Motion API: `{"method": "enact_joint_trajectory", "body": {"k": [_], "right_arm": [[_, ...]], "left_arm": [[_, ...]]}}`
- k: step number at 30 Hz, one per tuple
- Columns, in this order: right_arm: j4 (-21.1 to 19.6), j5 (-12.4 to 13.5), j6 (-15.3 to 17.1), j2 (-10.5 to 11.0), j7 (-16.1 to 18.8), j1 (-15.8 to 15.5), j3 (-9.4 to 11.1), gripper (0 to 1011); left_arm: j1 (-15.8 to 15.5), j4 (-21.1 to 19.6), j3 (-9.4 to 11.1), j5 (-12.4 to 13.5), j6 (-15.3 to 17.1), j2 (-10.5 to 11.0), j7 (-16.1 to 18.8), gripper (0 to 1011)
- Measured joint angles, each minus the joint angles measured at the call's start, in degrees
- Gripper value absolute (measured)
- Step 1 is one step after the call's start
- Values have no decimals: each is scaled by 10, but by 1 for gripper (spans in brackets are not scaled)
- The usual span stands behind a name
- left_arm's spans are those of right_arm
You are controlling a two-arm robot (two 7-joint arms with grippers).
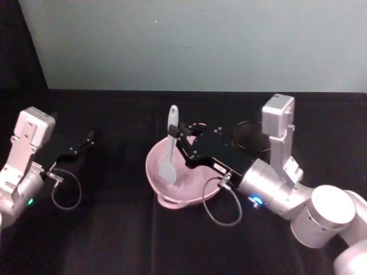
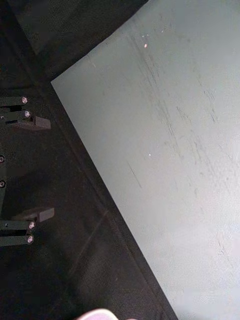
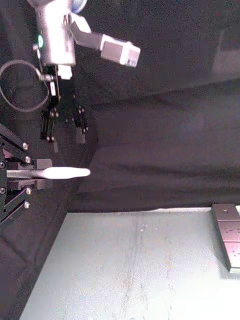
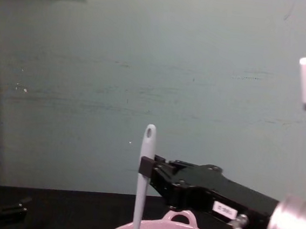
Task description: Use the one hand to pick up the spoon and stir the clear water in the bowl.
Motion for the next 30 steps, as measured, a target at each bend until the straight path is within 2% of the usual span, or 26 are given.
{"method": "enact_joint_trajectory", "body": {"k": [6, 10, 14, 19, 23, 30], "right_arm": [[56, -23, -21, -25, -15, 35, -6, 109], [90, -37, -38, -38, -30, 51, 3, 109], [98, -44, -51, -41, -40, 54, 16, 109], [89, -49, -53, -32, -44, 47, 31, 109], [70, -48, -43, -18, -44, 33, 43, 109], [9, -30, -7, 17, -30, -8, 57, 109]], "left_arm": [[0, 0, 0, 0, 0, 0, 0, 1011], [0, 0, 0, 0, 0, 0, 0, 1011], [0, 0, 0, 0, 0, 0, 0, 1011], [0, 0, 0, 0, 0, 0, 0, 1011], [0, 0, 0, 0, 0, 0, 0, 1011], [0, 0, 0, 0, 0, 0, 0, 1011]]}}
